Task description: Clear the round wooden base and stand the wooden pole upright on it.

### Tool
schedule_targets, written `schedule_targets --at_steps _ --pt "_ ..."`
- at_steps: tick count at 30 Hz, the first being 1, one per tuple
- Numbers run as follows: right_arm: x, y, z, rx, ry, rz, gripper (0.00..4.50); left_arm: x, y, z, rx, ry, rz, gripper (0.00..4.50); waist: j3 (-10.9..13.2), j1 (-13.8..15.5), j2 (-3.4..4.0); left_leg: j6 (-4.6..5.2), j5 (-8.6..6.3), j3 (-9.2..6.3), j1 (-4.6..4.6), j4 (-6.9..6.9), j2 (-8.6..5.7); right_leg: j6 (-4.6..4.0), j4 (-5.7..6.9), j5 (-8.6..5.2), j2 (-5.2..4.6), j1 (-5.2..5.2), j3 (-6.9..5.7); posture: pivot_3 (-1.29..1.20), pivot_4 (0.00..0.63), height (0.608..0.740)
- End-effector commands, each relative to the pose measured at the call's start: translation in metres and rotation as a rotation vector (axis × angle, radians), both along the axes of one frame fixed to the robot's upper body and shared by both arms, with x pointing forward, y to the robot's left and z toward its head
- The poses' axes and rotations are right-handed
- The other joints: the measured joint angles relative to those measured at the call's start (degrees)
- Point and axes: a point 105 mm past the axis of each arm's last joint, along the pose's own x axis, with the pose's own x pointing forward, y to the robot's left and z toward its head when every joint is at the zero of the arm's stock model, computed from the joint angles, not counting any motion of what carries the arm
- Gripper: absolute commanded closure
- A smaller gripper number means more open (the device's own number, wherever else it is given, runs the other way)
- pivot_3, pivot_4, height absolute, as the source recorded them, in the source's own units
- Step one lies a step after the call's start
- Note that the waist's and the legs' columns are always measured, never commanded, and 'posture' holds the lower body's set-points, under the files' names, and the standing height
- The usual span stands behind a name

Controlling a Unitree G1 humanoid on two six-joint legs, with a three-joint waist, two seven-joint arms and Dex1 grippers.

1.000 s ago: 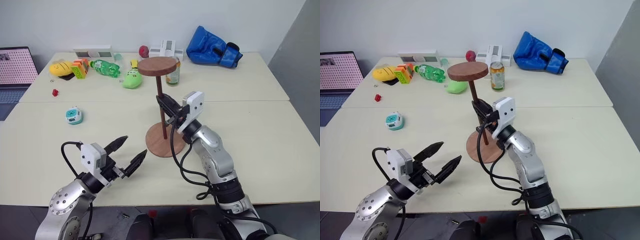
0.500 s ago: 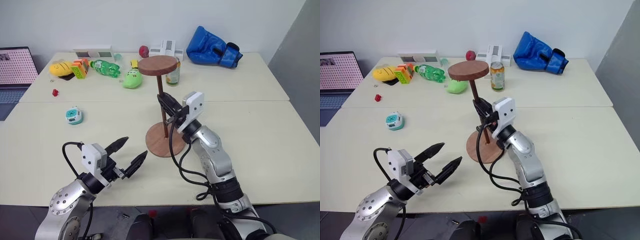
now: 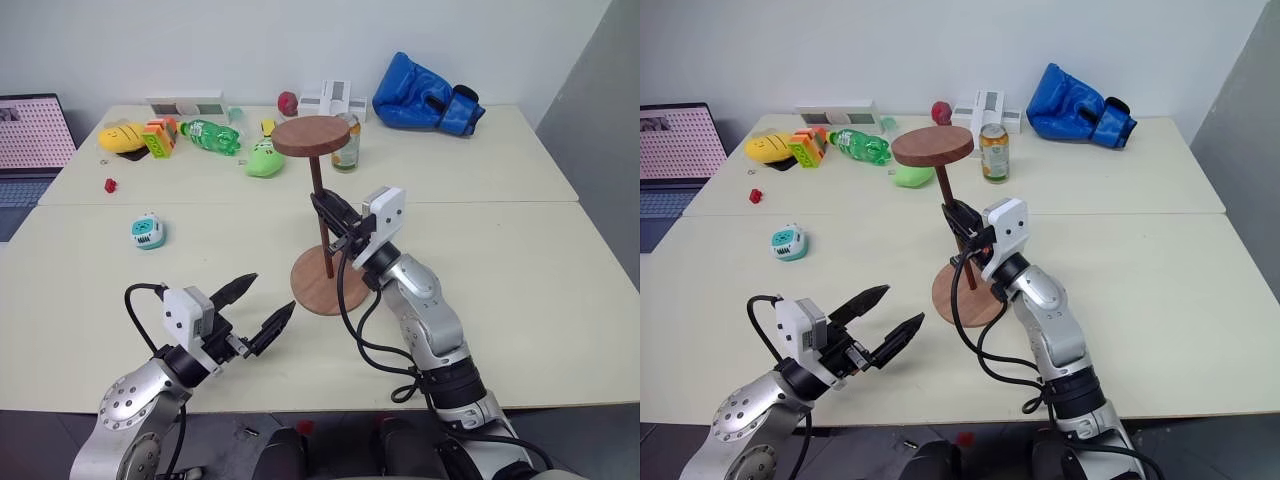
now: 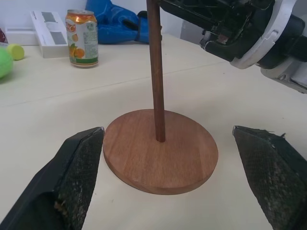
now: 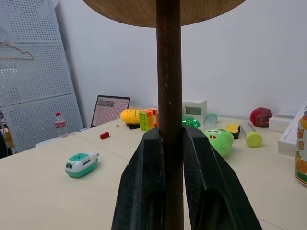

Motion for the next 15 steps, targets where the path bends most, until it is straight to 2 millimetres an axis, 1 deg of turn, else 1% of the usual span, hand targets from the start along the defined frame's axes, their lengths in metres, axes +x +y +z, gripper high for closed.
schedule_targets --at_steps 1,6,11,15 --pt "-0.002 -0.001 0.003 -0.006 -0.032 -0.012 4.31 -0.003 -0.002 0.014 0.002 -0.052 -0.017 0.00 0.0 0.0 0.00 0.00 0.00 0.00 0.00 0.00 0.00 0.00 0.00 0.00 0.00 0.00 0.00 0.00 0.150 0.740" --pt "-0.001 -0.005 -0.005 -0.032 -0.028 -0.029 4.31 -0.003 -0.002 0.013 0.003 -0.052 -0.016 0.00 0.0 0.0 0.00 0.00 0.00 0.00 0.00 0.00 0.00 0.00 -0.01 0.00 0.00 0.01 0.00 0.00 0.150 0.740" --pt "-0.003 -0.017 -0.029 -0.120 0.025 -0.040 4.31 -0.003 -0.002 0.013 0.002 -0.050 -0.015 0.00 0.0 0.1 -0.03 0.00 0.00 -0.01 0.07 0.00 -0.01 0.00 -0.06 0.00 -0.01 0.13 -0.01 0.00 0.150 0.740" --pt "-0.007 -0.025 -0.038 -0.176 0.046 -0.044 4.31 -0.004 -0.002 0.013 0.000 -0.048 -0.018 0.00 -0.1 0.3 -0.12 0.00 0.00 -0.05 0.12 0.00 -0.04 0.01 -0.10 0.00 -0.04 0.22 -0.04 0.00 0.150 0.740"
